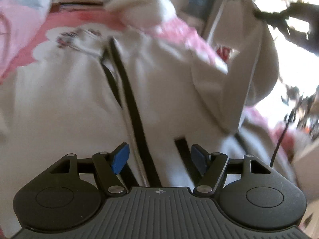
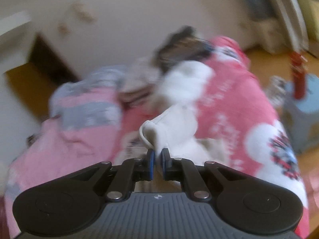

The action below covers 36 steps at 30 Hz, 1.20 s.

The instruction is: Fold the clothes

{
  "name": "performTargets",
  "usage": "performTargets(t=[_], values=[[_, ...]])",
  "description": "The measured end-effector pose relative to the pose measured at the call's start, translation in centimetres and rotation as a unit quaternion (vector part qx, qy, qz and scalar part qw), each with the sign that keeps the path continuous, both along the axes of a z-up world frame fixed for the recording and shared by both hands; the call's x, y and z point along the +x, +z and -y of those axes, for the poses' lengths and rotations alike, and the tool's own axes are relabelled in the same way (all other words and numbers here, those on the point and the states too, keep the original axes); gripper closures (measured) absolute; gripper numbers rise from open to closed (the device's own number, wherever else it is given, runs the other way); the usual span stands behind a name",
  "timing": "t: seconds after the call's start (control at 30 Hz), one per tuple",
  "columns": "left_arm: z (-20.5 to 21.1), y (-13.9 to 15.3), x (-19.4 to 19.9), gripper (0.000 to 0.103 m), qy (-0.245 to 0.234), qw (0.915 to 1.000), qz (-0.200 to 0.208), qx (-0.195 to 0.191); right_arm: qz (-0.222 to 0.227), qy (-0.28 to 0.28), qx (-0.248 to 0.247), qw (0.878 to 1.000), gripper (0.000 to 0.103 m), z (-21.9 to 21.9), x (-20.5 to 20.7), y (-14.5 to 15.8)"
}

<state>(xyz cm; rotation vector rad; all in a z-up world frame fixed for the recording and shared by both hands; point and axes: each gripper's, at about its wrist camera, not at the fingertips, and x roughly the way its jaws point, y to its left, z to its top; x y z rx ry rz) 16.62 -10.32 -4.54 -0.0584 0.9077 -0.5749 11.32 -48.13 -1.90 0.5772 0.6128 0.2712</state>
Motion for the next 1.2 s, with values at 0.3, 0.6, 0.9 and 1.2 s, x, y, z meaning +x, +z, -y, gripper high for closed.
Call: performTargets(t=[0.3, 0.6, 0.9, 1.2], values=[[-9.0, 6.5, -3.6, 0.023, 0.069, 0.9933, 0.042, -0.083, 0.105, 0.251, -0.051, 0.961, 0.096, -12.3, 0.8, 2.5], [-11.7, 3.9, -5.3, 0.022, 0.111, 0.9916, -0.011, -0.065, 0.02, 0.322, -0.07, 0.944, 0.094, -20.8, 3.7, -2.9], [-13.6, 1.3, -2.8, 0.024, 0.163, 0.9846, -0.008, -0.062, -0.024, 0.191, 0.064, 0.979, 0.065, -13.6, -0.2, -5.3], [-14.2, -1.7, 0.8, 0.035, 0.225, 0.9678, -0.034, -0.108, -0.027, 0.194, -0.05, 0.979, 0.065, -16.4, -0.2, -6.5]])
